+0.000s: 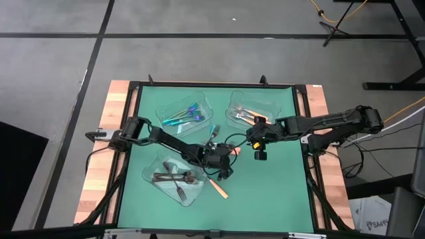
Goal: Sort silverware by color (type)
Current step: Put the black fork into the bottom transparent bin
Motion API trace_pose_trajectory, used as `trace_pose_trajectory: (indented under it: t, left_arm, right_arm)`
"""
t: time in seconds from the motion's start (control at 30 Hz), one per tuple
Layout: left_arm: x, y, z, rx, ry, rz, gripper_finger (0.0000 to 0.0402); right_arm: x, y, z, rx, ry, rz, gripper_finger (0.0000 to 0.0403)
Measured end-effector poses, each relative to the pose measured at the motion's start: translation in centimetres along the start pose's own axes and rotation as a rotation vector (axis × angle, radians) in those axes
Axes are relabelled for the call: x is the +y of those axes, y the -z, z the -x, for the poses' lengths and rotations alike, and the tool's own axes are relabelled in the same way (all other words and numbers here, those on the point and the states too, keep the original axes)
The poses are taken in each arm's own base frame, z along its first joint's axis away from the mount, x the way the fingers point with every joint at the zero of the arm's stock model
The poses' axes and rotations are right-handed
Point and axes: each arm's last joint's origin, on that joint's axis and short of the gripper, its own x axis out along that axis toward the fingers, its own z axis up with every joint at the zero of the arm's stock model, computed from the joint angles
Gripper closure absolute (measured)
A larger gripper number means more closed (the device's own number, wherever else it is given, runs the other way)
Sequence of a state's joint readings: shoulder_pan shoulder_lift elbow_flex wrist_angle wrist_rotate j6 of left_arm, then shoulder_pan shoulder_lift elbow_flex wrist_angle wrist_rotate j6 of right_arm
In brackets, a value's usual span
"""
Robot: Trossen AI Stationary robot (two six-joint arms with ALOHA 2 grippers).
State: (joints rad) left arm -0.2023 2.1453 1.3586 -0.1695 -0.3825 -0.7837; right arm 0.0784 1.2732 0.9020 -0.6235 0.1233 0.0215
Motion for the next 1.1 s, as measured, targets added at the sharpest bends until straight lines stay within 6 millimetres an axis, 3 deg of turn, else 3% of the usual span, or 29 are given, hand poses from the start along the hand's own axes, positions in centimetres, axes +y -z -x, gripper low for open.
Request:
trace_pose_trajectory:
  t: [0.93,1.1]
  left_arm:
    - [0.50,0.53,-0.19,0.048,-0.051,-0.035,0.0324]
    - [0.56,0.59,-0.20,0.050,-0.055,-0.037,0.0341]
  right_arm:
    - [0.00,-0.01,0.00,-0.001,0.000,0.000,0.0267]
    - [0.00,-0.01,0.00,-0.001,0.000,0.000,0.0267]
